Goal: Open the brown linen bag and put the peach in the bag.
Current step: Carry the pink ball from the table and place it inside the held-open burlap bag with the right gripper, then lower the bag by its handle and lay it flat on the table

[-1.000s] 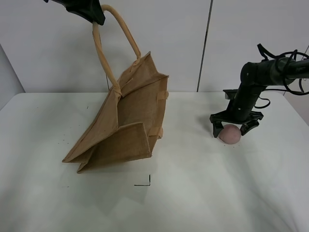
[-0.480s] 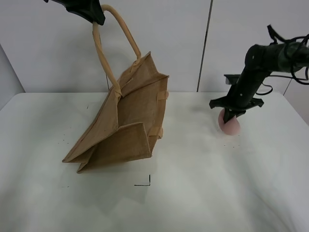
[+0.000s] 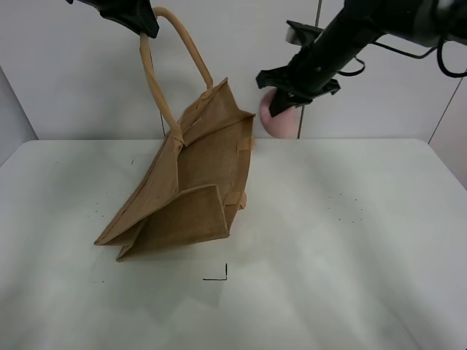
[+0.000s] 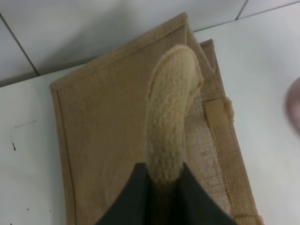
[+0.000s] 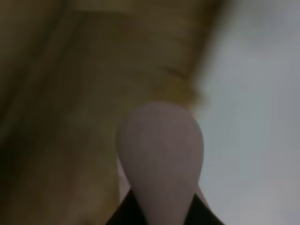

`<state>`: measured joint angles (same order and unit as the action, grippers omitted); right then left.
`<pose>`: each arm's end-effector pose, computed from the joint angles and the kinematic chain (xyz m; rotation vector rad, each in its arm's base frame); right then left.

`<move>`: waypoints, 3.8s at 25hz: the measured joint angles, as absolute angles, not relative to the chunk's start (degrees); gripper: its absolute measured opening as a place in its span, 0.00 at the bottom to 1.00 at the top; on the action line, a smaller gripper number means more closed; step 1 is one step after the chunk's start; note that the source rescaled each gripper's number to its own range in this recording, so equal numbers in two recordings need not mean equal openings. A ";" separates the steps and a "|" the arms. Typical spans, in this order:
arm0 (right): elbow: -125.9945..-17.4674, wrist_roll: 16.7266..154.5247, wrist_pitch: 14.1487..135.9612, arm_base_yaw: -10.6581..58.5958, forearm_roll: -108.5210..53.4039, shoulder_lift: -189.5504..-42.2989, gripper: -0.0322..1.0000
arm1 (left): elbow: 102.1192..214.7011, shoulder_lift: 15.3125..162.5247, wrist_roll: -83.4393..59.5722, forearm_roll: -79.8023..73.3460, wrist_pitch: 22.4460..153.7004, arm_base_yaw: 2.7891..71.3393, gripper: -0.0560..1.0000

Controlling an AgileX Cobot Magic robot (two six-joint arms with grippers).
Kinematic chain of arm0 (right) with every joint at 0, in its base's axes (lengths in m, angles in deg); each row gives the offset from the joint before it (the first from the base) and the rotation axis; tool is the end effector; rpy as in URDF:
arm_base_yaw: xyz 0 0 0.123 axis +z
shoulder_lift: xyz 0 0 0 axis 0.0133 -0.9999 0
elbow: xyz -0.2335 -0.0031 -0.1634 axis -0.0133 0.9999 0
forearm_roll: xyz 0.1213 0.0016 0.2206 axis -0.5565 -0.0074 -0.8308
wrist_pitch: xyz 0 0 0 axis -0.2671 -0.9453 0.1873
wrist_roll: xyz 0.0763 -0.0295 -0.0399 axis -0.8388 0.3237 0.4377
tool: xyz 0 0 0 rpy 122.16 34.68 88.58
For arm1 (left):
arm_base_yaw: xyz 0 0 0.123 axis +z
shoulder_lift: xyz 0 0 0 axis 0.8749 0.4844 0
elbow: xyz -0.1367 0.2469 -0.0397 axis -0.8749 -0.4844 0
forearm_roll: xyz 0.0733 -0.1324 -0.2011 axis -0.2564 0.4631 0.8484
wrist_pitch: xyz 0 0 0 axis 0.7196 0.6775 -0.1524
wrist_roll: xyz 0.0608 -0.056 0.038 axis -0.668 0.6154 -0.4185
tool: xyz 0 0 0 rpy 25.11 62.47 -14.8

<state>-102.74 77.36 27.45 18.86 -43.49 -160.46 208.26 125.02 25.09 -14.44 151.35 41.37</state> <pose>0.4273 0.1850 0.2993 -0.5909 2.4881 0.5652 0.3892 -0.1426 0.4427 0.3373 2.2906 -0.2520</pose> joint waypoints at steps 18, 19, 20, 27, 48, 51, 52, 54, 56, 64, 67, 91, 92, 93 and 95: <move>-102.68 91.03 46.46 29.06 -62.44 -175.09 0.03 | 208.26 123.05 25.09 -15.24 151.35 41.37 0.05; -102.68 91.85 46.75 29.33 -62.64 -175.42 0.03 | 208.26 123.05 25.09 -15.24 151.35 41.37 0.05; -102.68 92.65 47.13 29.70 -62.64 -175.66 0.03 | 208.26 123.05 25.09 -15.24 151.35 41.37 0.05; -102.68 94.58 49.26 30.75 -61.86 -176.88 0.39 | 208.26 123.05 25.09 -15.24 151.35 41.37 0.05; -124.25 64.98 14.83 28.21 -23.73 -175.50 1.00 | 208.26 123.05 25.09 -15.24 151.35 41.37 0.05; -123.91 64.90 14.64 25.12 -23.29 -175.56 1.00 | 208.26 123.05 25.09 -15.24 151.35 41.37 0.05; -123.91 64.90 14.64 23.64 -23.22 -175.56 1.00 | 208.26 123.05 25.09 -15.24 151.35 41.37 0.05; -123.91 65.09 14.64 20.09 -23.03 -175.56 1.00 | 208.26 123.05 25.09 -15.24 151.35 41.37 0.05; -123.91 65.18 14.64 16.41 -22.96 -175.56 1.00 | 208.26 123.05 25.09 -15.19 151.35 41.37 0.05; -123.91 65.36 14.64 2.87 -22.12 -175.56 1.00 | 208.26 123.05 25.03 -15.19 151.35 41.37 0.05; -123.91 65.36 14.64 0.71 -22.01 -175.56 1.00 | 208.26 123.05 25.03 -15.19 151.35 41.37 0.05; -56.39 66.88 14.81 -0.43 -22.65 -120.13 1.00 | 208.26 123.05 25.09 -15.16 151.35 41.37 0.05; -52.24 66.88 14.77 -0.43 -22.60 -116.00 1.00 | 208.26 123.05 25.09 -15.16 151.35 41.37 0.05; -48.23 66.88 14.77 -0.43 -22.60 -111.99 1.00 | 208.26 123.05 25.09 -15.16 151.35 41.37 0.05; -41.18 66.88 14.77 -0.43 -22.60 -104.68 1.00 | 208.26 123.05 25.09 -15.16 151.35 41.37 0.05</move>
<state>-41.18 66.88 14.77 -0.43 -22.60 -104.68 208.26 123.05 25.09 -15.16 151.35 41.37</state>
